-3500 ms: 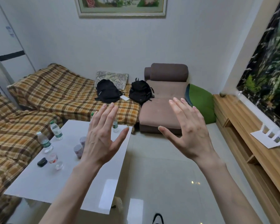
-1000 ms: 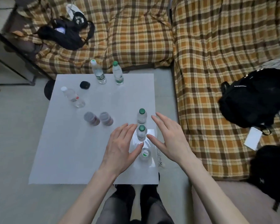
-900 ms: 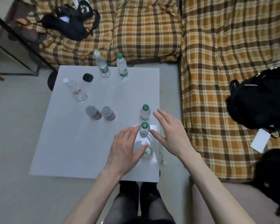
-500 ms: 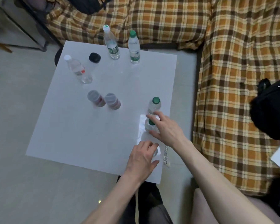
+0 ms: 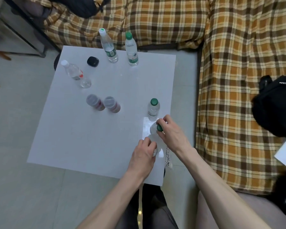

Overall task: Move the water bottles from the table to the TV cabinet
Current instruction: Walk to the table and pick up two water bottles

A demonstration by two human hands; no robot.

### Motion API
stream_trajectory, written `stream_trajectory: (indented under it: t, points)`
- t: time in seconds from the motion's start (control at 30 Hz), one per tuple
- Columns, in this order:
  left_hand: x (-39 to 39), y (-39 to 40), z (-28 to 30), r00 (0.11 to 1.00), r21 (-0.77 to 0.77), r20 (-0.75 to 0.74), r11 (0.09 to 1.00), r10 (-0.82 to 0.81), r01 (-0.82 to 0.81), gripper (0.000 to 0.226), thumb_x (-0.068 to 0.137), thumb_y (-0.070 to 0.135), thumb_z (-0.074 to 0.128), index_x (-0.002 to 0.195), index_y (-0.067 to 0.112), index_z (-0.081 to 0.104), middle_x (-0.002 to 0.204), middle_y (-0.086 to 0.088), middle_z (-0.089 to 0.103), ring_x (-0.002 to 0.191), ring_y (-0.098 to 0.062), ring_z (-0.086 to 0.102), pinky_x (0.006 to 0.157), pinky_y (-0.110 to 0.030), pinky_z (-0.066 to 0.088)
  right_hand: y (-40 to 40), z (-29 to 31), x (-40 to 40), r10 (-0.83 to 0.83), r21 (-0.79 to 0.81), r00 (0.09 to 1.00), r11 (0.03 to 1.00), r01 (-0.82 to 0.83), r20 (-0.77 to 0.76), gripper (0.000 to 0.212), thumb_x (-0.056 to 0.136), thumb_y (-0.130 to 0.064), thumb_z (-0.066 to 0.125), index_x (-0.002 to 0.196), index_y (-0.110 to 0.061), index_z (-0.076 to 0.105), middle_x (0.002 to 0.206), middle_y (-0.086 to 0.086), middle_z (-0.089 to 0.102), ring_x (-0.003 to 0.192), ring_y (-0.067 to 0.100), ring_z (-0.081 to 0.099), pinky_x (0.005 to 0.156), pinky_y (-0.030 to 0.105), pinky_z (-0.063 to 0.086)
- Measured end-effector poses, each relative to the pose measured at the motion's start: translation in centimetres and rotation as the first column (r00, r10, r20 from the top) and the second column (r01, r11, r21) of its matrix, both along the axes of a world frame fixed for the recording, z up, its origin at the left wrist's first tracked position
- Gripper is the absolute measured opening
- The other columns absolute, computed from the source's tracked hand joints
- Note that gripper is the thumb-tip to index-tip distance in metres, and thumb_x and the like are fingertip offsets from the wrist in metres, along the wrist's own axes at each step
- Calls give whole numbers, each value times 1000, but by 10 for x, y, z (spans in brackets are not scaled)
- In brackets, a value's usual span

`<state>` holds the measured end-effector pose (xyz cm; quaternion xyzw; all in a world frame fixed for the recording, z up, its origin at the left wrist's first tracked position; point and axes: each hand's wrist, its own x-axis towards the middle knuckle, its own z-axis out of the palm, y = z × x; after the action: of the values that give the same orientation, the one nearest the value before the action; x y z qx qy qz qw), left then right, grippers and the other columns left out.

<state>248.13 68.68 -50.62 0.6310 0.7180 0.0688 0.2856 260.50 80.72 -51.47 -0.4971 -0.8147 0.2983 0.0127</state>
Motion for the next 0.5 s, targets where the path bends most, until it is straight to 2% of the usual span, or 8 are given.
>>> stream_trajectory:
  t: [0.1, 0.17, 0.27, 0.4, 0.5]
  points:
    - [-6, -1, 33, 1000, 17, -8, 1000, 12, -12, 19, 89, 12, 67, 105, 14, 58, 108, -2, 53, 94, -28, 55, 70, -41, 51, -5, 25, 5, -3, 36, 999, 999, 5, -48, 15, 95, -19, 61, 104, -8, 55, 106, 7, 50, 78, 32, 54, 61, 48, 52]
    - [-11, -5, 61, 997, 41, -70, 999, 30, -27, 18, 94, 21, 65, 109, 16, 56, 111, -2, 53, 92, -27, 58, 73, -39, 48, -8, 44, 7, 8, 52, 998, 999, -5, -55, 14, 95, -18, 62, 100, -7, 54, 103, 6, 50, 79, 30, 53, 63, 48, 51]
    - [-19, -16, 95, 988, 123, -106, 987, 117, -103, 19, 97, 27, 62, 111, 17, 55, 112, -2, 52, 91, -26, 58, 75, -36, 45, -9, 67, 6, 62, 68, 996, 996, -57, -64, 10, 93, -13, 62, 95, -6, 55, 98, 7, 53, 80, 31, 54, 68, 49, 50]
    - [-38, -40, 127, 945, 200, -27, 928, 326, -314, 18, 95, 24, 66, 108, 15, 56, 108, -1, 50, 90, -25, 55, 73, -35, 44, -16, 93, -6, 193, 83, 978, 979, -186, -83, 14, 93, -15, 65, 103, -8, 59, 102, 7, 54, 87, 31, 57, 72, 45, 50]
    - [-53, -68, 148, 870, 240, 39, 840, 492, -486, 19, 93, 21, 68, 108, 15, 58, 108, 1, 49, 92, -22, 52, 72, -34, 41, -29, 120, -25, 289, 114, 952, 954, -277, -101, 20, 92, -21, 67, 109, -11, 61, 105, 4, 56, 90, 29, 60, 72, 45, 52]
